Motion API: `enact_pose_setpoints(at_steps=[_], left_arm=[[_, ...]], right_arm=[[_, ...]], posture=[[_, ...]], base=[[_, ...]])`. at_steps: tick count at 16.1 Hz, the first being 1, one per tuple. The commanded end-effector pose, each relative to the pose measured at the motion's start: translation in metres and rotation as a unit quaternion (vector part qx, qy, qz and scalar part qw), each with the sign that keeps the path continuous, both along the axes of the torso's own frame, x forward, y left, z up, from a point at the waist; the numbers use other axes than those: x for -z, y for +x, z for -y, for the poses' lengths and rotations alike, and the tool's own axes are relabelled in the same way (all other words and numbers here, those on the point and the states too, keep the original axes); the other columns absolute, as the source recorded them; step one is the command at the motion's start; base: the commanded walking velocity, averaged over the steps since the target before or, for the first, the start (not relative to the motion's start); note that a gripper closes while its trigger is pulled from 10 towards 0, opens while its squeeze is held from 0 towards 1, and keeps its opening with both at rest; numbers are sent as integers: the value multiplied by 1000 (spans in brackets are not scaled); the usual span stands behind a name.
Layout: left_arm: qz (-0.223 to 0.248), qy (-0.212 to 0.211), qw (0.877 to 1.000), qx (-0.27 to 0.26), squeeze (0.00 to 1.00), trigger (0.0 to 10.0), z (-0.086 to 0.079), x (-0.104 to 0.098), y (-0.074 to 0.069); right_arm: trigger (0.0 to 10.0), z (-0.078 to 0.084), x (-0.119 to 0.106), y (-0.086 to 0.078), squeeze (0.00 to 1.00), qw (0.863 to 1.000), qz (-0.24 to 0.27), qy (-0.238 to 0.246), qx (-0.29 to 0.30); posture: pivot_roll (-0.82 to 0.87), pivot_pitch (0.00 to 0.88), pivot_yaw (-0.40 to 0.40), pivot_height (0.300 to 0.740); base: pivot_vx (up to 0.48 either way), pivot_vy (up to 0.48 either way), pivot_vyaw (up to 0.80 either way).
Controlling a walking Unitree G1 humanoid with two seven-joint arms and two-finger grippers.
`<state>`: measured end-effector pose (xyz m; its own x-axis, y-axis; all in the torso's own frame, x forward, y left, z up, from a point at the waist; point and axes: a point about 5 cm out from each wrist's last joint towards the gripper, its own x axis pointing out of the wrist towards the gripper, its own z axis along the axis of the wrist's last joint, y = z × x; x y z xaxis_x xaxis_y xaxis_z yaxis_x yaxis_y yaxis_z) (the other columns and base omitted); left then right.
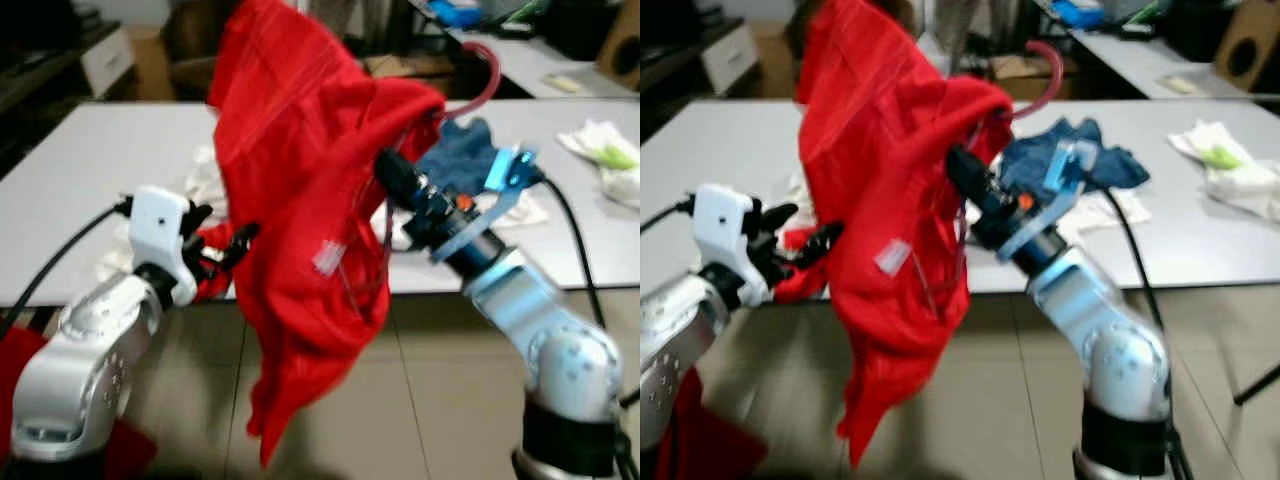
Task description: Hang hanger
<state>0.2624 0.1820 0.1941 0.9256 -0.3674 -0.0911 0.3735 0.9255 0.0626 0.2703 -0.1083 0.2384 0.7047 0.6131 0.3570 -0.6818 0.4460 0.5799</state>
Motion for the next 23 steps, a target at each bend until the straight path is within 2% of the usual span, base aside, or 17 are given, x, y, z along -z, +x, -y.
enact_pose_setpoints(at_steps=[1, 3, 6, 7, 10, 11, 12, 13, 14, 15, 17, 18, 19, 20, 23], left_arm=[[8, 6, 1000, -9, 0, 10000, -2, -2, -1], [12, 9, 1000, -20, 0, 10000, -3, -2, -2], [10, -17, 999, -46, 0, 10000, -8, -1, -5], [10, -5, 999, -47, 0, 10000, -7, 1, -6], [10, 10, 999, -46, 0, 10000, -4, 4, -9], [10, 13, 999, -44, 0, 10000, -3, 5, -9], [10, 14, 999, -43, 0, 10000, -3, 5, -9], [9, 13, 999, -40, 0, 10000, -2, 6, -9], [8, 11, 999, -36, 0, 10000, -1, 6, -8], [5, 10, 1000, -28, 0, 10000, 2, 8, -7], [-2, 17, 1000, -6, 0, 10000, 7, 10, -7], [-7, 18, 1000, 1, 0, 10000, 9, 11, -8], [-22, 31, 999, 36, 0, 10000, 14, 17, -13], [-30, 38, 998, 47, 0, 10000, 15, 21, -16], [-52, 49, 997, 38, 0, 10000, 11, 31, -19]], right_arm=[[10000, -2, -7, 3, 0, 1000, 8, 1, -1], [10000, 0, -8, 10, 0, 1000, 3, -2, 11], [10000, 1, -15, 17, 0, 1000, 8, 1, 9], [10000, 1, -21, 20, 0, 1000, 15, 7, 6], [10000, 7, -55, 22, 0, 997, 66, 34, 1], [10000, 14, -88, 13, 0, 989, 127, 80, -10], [10000, 17, -99, 9, 0, 984, 147, 99, -15], [10000, 26, -113, 4, 0, 978, 169, 124, -17], [10000, 31, -109, 3, 0, 979, 171, 106, -14], [10000, 33, -91, 8, 0, 987, 142, 70, 2], [10000, 33, -53, 11, 0, 997, 64, 36, 7], [10000, 32, -44, 9, 0, 999, 52, 16, 4], [10000, 30, -19, 0, 0, 1000, 18, -20, -5], [10000, 31, -6, -6, 0, 999, 4, -30, -11], [10000, 36, 26, -15, 0, 995, -33, -95, 3]], posture=[[-69, 0, 31, 740], [-63, 0, 18, 740], [-59, 0, 6, 740], [-54, 0, -8, 740], [-49, 0, -18, 740], [-51, 0, -17, 740], [-51, 0, -17, 740], [-60, 0, -9, 740], [-67, 0, -1, 740], [-67, 0, -1, 740], [-71, 0, 7, 740], [-73, 0, 12, 740], [-71, 0, 13, 740], [-71, 0, 10, 740], [-65, 0, 3, 740]], base=[[0, -405, 794], [0, -396, 791], [0, 0, 788], [0, 0, 788], [0, 0, 788], [0, 0, 788], [0, 0, 788], [0, 0, 719], [0, 0, 669], [0, 0, 619], [0, 0, 628], [0, 0, 638], [0, 0, 638], [0, 0, 650], [0, 0, 640]])
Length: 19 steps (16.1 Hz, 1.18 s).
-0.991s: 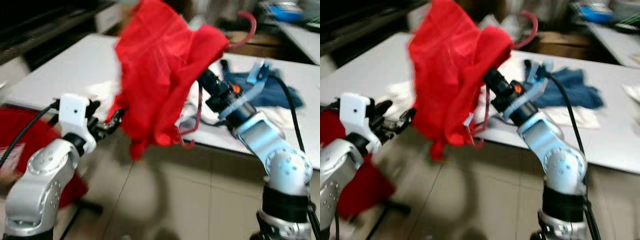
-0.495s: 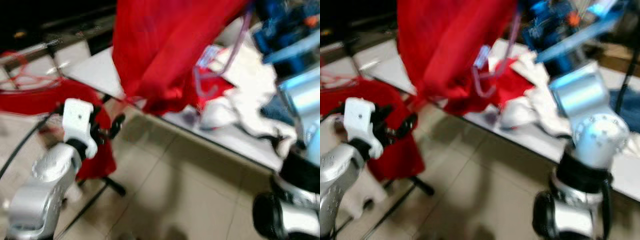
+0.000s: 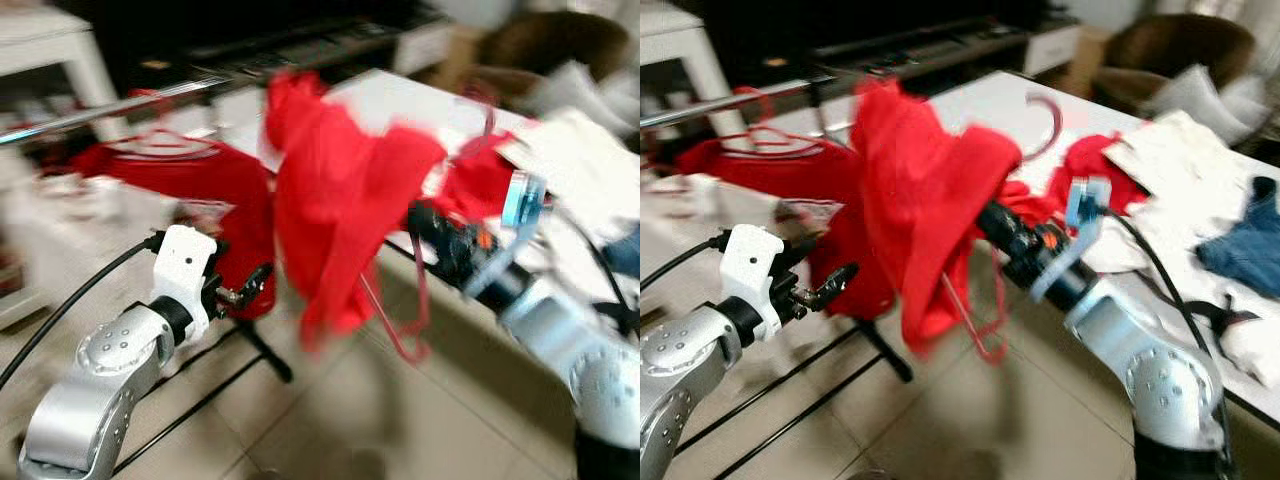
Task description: Hang hanger
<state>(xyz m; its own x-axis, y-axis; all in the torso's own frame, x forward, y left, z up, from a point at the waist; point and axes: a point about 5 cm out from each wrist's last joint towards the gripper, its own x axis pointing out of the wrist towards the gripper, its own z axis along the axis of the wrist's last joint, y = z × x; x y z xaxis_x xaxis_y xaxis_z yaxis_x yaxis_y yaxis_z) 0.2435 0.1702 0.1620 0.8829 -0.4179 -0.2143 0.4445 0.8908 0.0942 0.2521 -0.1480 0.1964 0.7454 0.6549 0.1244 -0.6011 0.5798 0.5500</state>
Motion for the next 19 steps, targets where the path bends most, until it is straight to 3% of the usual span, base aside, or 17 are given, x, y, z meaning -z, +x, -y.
enact_pose_setpoints(at_steps=[1, 3, 5, 6, 9, 12, 16, 19], left_arm=[[-9, 5, 1000, -10, 0, 10000, -3, 5, -1], [-23, 22, 999, -12, 0, 10000, -1, 21, -2], [-27, 6, 1000, -14, 0, 10000, 3, 32, 1], [-34, 2, 999, -32, 0, 10000, -1, 41, 4], [-36, 14, 998, -42, 0, 10000, -6, 45, 0], [-25, -2, 999, -42, 0, 10000, 2, 40, -1], [-14, -21, 999, -38, 0, 10000, 8, 32, 9], [-21, -25, 998, -54, 0, 10000, 8, 34, 10]], right_arm=[[10000, 0, 2, -2, 0, 1000, 7, -16, 2], [10000, -1, 26, -4, 0, 997, -10, -75, 22], [10000, 3, 47, 2, 0, 982, -7, -177, 63], [10000, 4, 62, 2, 0, 977, -18, -200, 74], [10000, 0, 69, 0, 0, 979, -23, -188, 80], [10000, -2, 79, 0, 0, 980, -39, -169, 95], [10000, -2, 92, -2, 0, 972, -58, -202, 109], [10000, 0, 97, -1, 0, 969, -74, -201, 123]], posture=[[-66, 0, -2, 740], [-69, 0, -6, 740], [-64, 0, -17, 740], [-64, 0, -22, 740], [-66, 0, -27, 740], [-64, 0, -23, 740], [-68, 0, -1, 740], [-66, 0, -10, 740]], base=[[0, 0, 638], [0, 0, 641], [0, 0, 622], [0, 0, 681], [0, 0, 744], [0, 0, 763], [0, 0, 772], [0, 0, 781]])
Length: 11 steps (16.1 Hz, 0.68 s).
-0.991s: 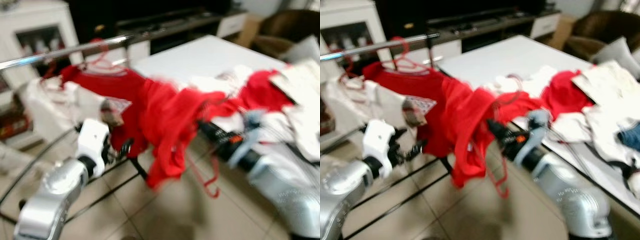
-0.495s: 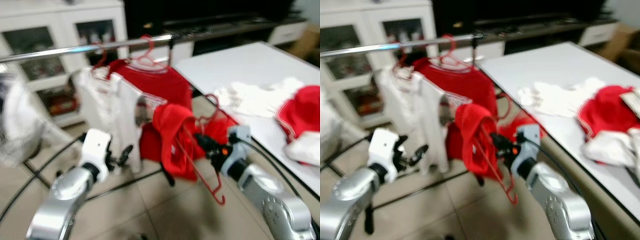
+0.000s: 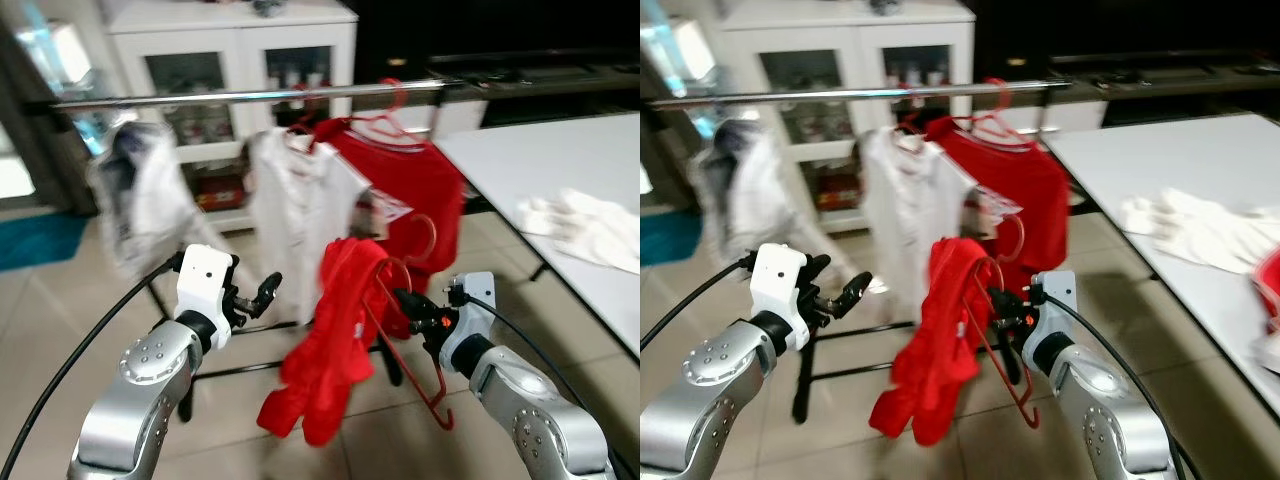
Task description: Hang hanger
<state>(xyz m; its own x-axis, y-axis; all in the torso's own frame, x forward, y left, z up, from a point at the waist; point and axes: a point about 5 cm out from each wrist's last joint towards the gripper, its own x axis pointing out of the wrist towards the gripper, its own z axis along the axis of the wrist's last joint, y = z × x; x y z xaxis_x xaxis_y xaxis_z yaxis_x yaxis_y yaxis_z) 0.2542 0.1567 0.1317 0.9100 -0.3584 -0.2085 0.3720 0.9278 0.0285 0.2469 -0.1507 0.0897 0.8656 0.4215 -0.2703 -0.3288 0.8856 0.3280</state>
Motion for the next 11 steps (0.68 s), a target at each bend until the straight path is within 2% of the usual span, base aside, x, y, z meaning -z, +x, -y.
enact_pose_setpoints(at_steps=[1, 6, 8, 9, 10, 11], left_arm=[[-12, 8, 1000, -13, 0, 10000, -4, 5, -2], [-9, 21, 1000, 3, 0, 10000, 1, 5, -5], [-9, 24, 1000, 8, 0, 10000, 4, 5, -4], [-18, 13, 1000, 11, 0, 10000, 5, 6, -4], [-23, 7, 1000, 8, 0, 10000, 6, 7, -4], [-23, 0, 1000, 8, 0, 10000, 5, 6, -4]], right_arm=[[10000, -4, -9, 4, 0, 1000, 23, 6, -3], [10000, -6, -9, 3, 0, 1000, 22, 6, -7], [10000, -6, -9, 3, 0, 1000, 23, 7, -6], [10000, -6, -9, 3, 0, 1000, 23, 7, -5], [10000, -6, -9, 3, 0, 1000, 24, 7, -6], [10000, -6, -9, 2, 0, 1000, 26, 5, -10]], posture=[[-64, 0, -12, 740], [-66, 0, -6, 740], [-69, 0, -4, 740], [-70, 0, -4, 740], [-70, 0, -4, 740], [-73, 0, -6, 740]], base=[[0, 0, 781], [0, 0, 781], [0, -326, 781], [0, 0, 781], [0, 480, 781], [0, 480, 0]])
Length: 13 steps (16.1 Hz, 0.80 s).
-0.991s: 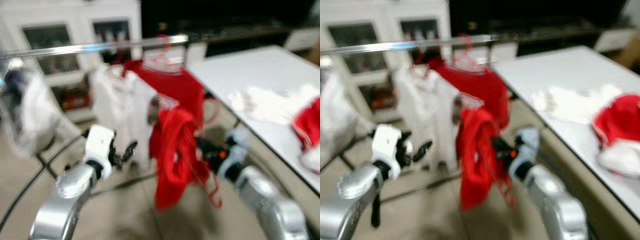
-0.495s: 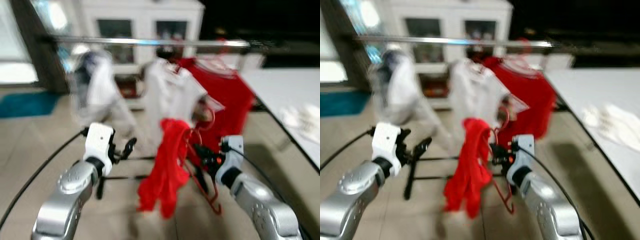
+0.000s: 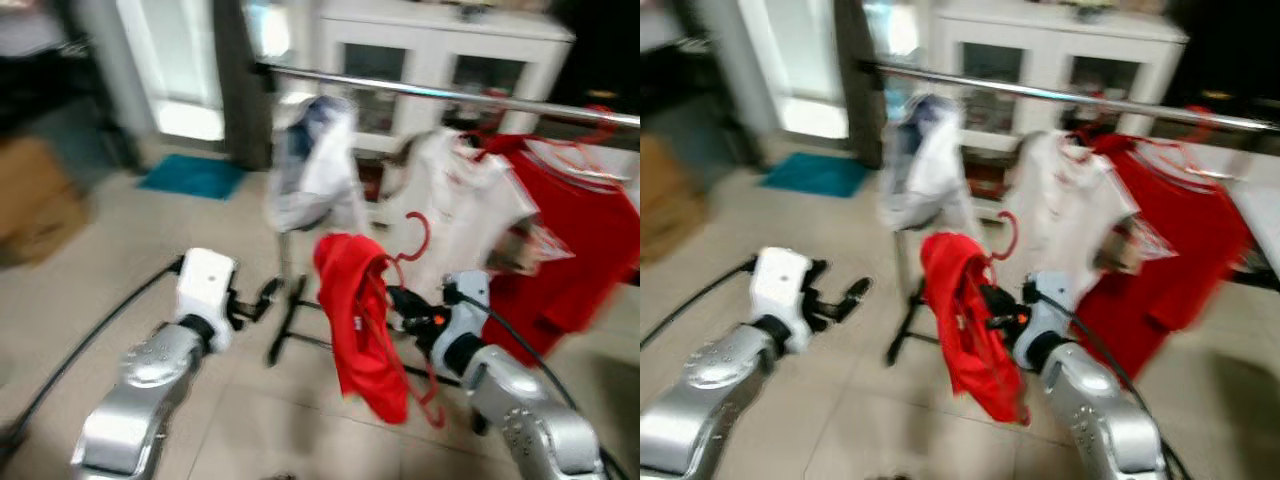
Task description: Hang hanger
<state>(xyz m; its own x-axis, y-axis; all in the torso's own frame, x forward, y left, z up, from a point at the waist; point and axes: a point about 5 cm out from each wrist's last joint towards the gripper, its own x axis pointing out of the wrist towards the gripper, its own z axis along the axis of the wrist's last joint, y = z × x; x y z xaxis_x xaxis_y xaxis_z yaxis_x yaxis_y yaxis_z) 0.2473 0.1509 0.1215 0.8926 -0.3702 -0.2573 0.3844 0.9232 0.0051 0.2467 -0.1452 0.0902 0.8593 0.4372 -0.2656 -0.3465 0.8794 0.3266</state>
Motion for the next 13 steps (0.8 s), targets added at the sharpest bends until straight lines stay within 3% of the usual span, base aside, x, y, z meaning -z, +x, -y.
enact_pose_setpoints(at_steps=[1, 6, 7, 10, 13], left_arm=[[5, -1, 1000, 2, 0, 10000, 0, -5, 3], [23, 4, 999, -26, 0, 10000, -21, -12, 7], [27, 1, 999, -24, 1000, 10000, -26, -16, 9], [39, 20, 999, -4, 1000, 10000, -43, -28, 16], [36, 44, 998, 36, 1000, 10000, -40, -28, 20]], right_arm=[[10000, 0, -9, 2, 0, 1000, 23, 5, 0], [10000, 4, -21, 6, 0, 998, 55, -12, -41], [10000, 4, -25, 7, 0, 997, 62, -11, -51], [10000, 7, -41, 16, 0, 992, 100, 7, -78], [10000, 5, -54, 18, 0, 985, 128, 27, -109]], posture=[[-73, 0, -6, 740], [-82, 0, -8, 740], [-82, 0, -8, 740], [-78, 0, -9, 740], [-88, 0, -2, 740]], base=[[0, 480, 0], [0, 0, 0], [0, 0, 0], [0, 0, 0], [0, 0, 0]])
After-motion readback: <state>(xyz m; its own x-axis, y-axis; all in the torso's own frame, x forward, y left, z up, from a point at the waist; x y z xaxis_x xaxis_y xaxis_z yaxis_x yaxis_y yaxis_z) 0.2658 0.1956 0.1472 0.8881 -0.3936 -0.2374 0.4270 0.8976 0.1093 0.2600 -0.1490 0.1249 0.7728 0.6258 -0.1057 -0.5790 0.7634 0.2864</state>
